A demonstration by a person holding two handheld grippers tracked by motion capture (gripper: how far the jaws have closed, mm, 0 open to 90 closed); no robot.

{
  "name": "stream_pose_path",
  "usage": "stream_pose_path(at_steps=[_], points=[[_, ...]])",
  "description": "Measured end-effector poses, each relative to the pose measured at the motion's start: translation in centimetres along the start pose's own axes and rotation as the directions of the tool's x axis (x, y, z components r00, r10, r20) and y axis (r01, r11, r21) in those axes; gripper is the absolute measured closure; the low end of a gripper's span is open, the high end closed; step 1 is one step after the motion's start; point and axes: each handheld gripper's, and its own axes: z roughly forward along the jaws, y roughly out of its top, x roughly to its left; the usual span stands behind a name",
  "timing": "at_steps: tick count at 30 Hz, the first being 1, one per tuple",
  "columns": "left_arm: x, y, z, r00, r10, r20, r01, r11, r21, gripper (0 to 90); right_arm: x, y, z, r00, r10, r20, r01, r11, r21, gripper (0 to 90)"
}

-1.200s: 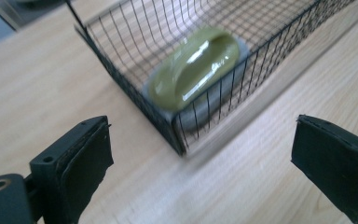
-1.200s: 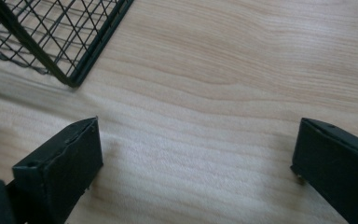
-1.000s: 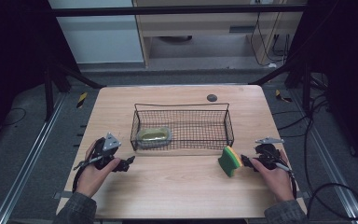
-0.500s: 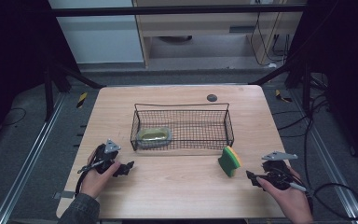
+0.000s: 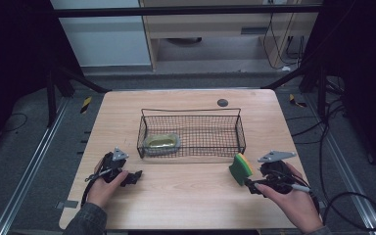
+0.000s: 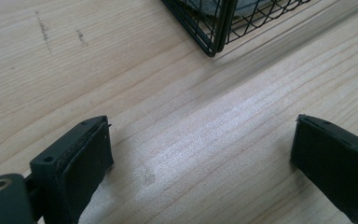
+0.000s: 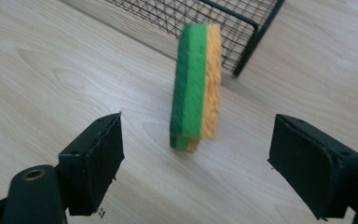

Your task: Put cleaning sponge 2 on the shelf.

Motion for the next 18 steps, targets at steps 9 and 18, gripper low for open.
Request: stream_pose_path(at_steps=[9,18], points=[[0.0,-0.1,0.3,0.9999,-0.007,0.013,0.008,0.9999,-0.012,0.0,0.5,4.0,0.2,0.9986,-0.054,0.004,0.053,0.998,0.041,28.8],[0.1,-0.1,0.4,0.9998,-0.003,0.018,0.003,0.9999,-0.016,0.0,-0.1,5.0,1.1,0.999,-0.038,-0.022,0.04,0.996,0.078,33.8]])
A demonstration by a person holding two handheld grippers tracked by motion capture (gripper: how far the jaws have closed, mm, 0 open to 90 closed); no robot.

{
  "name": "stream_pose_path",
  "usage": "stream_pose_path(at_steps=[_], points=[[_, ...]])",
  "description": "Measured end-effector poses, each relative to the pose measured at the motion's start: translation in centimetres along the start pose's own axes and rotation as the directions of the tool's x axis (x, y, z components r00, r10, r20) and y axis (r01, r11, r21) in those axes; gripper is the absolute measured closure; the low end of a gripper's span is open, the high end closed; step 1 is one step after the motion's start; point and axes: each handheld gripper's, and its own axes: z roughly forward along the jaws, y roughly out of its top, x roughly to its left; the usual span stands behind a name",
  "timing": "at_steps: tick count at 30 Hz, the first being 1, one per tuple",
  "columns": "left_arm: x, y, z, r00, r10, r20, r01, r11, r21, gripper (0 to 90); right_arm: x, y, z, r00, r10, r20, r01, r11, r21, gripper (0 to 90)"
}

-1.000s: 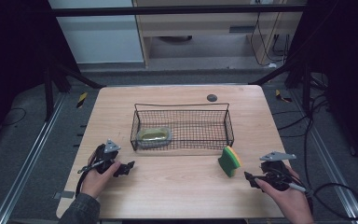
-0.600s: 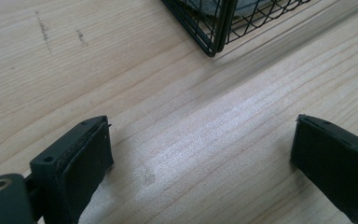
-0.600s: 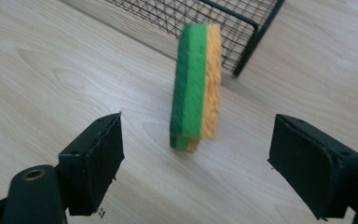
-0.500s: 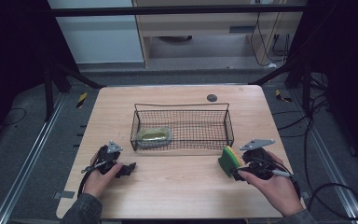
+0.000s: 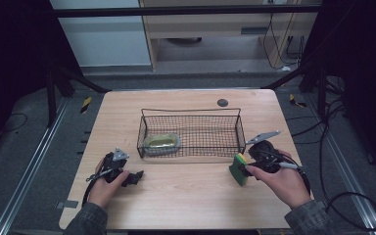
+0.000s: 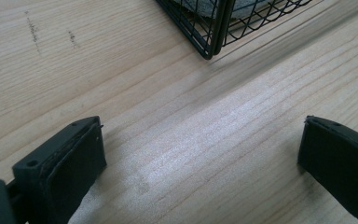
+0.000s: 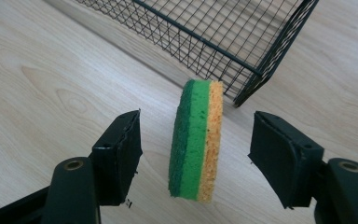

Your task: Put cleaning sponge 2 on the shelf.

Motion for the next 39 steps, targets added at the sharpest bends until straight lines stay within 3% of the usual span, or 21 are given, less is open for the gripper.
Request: stream_pose_path(at_steps=[16,21,27,39], points=[[0.0,-0.1,0.1,1.0,0.004,0.003,-0.004,0.9999,-0.016,0.0,-0.3,0.0,3.8,0.9999,0.013,-0.006,-0.012,0.991,0.134,42.6],[-0.1,-0.1,0.1,1.0,0.001,0.004,-0.001,0.9998,-0.019,0.0,-0.4,-0.2,4.7,1.0,0.006,-0.006,-0.005,0.987,0.161,53.0],[-0.1,-0.2,0.1,1.0,0.003,0.005,-0.003,0.9998,-0.019,0.0,-0.6,-0.2,4.6,0.9999,0.004,-0.015,-0.002,0.986,0.167,64.3],[0.0,-0.2,0.1,1.0,0.008,0.005,-0.008,0.9997,-0.022,0.0,-1.8,-0.3,2.0,0.9999,0.007,-0.009,-0.006,0.995,0.097,64.7]])
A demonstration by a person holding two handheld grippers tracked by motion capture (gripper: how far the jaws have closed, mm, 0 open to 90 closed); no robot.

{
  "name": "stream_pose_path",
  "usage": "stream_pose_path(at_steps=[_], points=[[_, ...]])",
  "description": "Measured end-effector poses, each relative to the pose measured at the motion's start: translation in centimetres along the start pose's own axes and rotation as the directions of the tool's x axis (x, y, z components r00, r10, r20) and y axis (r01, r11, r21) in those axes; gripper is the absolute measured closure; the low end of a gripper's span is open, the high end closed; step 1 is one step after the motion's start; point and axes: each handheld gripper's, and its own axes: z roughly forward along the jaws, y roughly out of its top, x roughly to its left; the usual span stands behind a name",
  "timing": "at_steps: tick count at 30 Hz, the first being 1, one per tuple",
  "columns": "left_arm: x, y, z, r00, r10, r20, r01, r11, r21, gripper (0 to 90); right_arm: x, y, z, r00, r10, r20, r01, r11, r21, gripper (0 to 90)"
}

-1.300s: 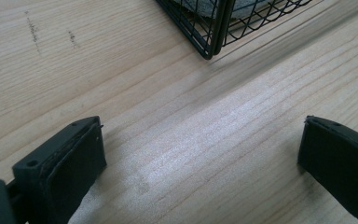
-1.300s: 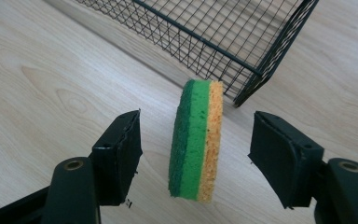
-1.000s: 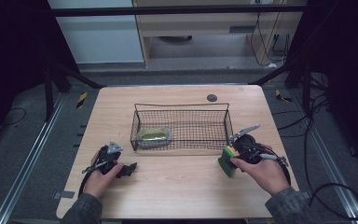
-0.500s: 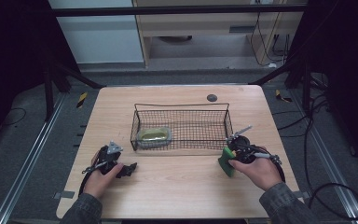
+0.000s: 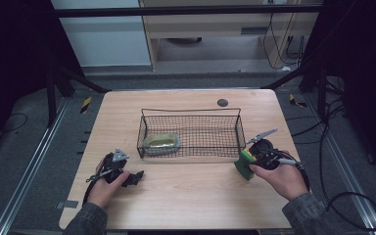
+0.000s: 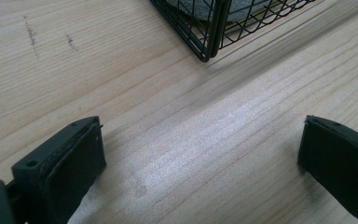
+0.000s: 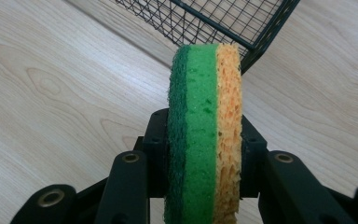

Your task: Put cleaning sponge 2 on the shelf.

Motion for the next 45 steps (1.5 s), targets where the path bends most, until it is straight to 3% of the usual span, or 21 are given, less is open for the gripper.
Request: stream_pose_path(at_steps=[11,19,25,29,43,45], points=[[0.0,-0.1,0.0,1.0,-0.001,0.0,0.001,1.0,-0.005,0.0,-0.8,-0.1,-0.8,0.9998,-0.013,0.017,0.013,1.0,-0.007,64.8],[-0.1,-0.1,0.0,1.0,-0.005,-0.001,0.005,1.0,-0.008,0.0,-2.2,0.5,-2.5,0.998,-0.023,0.059,0.024,1.0,-0.011,65.0],[0.0,-0.1,0.0,1.0,-0.006,0.0,0.006,0.9999,-0.011,0.0,-4.1,2.3,-4.3,0.9929,-0.024,0.116,0.028,0.999,-0.031,65.1],[0.0,-0.2,0.0,1.0,-0.005,-0.001,0.005,0.9998,-0.017,0.0,-4.8,4.0,-5.2,0.9871,-0.049,0.153,0.057,0.997,-0.049,65.1],[0.0,-0.4,0.0,1.0,-0.003,0.003,0.003,0.9994,-0.036,0.0,-5.6,9.3,-7.0,0.9658,-0.117,0.231,0.139,0.987,-0.08,65.2],[0.0,-0.4,0.0,1.0,-0.002,0.004,0.003,0.9993,-0.038,0.0,-5.7,10.3,-6.9,0.9583,-0.135,0.252,0.16,0.984,-0.083,65.2]])
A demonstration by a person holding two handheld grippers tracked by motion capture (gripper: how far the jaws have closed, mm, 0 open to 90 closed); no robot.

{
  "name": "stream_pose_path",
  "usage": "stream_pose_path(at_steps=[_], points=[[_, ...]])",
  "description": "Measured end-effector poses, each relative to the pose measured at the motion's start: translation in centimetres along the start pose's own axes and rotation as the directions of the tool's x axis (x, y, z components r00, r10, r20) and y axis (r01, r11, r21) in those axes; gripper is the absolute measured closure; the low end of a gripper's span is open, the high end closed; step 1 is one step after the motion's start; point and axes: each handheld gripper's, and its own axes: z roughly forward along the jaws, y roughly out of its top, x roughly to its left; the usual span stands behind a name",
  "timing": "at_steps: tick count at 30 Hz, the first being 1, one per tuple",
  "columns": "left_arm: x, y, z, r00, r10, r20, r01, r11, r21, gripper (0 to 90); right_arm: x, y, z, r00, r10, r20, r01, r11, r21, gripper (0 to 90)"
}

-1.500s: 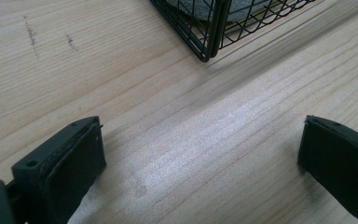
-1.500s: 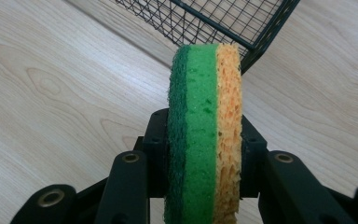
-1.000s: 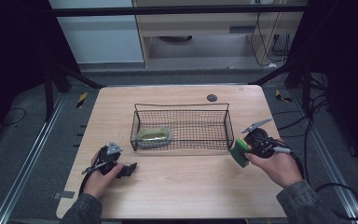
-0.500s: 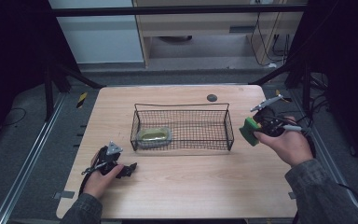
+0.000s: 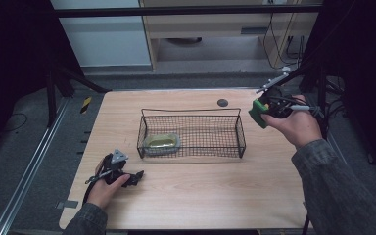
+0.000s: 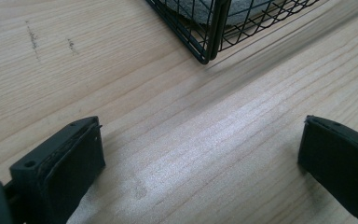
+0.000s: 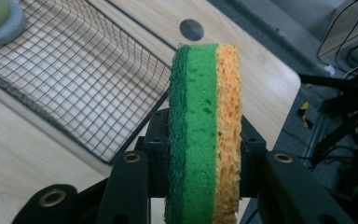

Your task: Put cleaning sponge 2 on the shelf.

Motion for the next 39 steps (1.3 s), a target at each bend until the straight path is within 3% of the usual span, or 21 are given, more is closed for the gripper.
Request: stream_pose_path(at_steps=[9,17,33,39], points=[[0.0,0.0,0.0,1.0,0.003,0.004,-0.003,1.0,-0.001,0.0,-0.1,1.9,1.0,0.9998,-0.018,0.004,0.018,0.999,-0.034,65.2],[0.0,0.0,0.0,1.0,0.003,0.004,-0.003,1.0,0.001,0.0,0.8,3.4,1.8,0.9992,-0.038,-0.009,0.037,0.998,-0.058,65.2],[0.1,0.0,0.0,1.0,0.004,0.004,-0.004,1.0,0.001,0.0,2.8,4.4,3.6,0.9957,-0.088,-0.028,0.087,0.995,-0.047,65.1],[0.1,0.0,0.0,1.0,0.004,0.004,-0.004,1.0,0.001,0.0,3.4,4.5,5.1,0.9938,-0.103,-0.043,0.102,0.994,-0.031,65.2]])
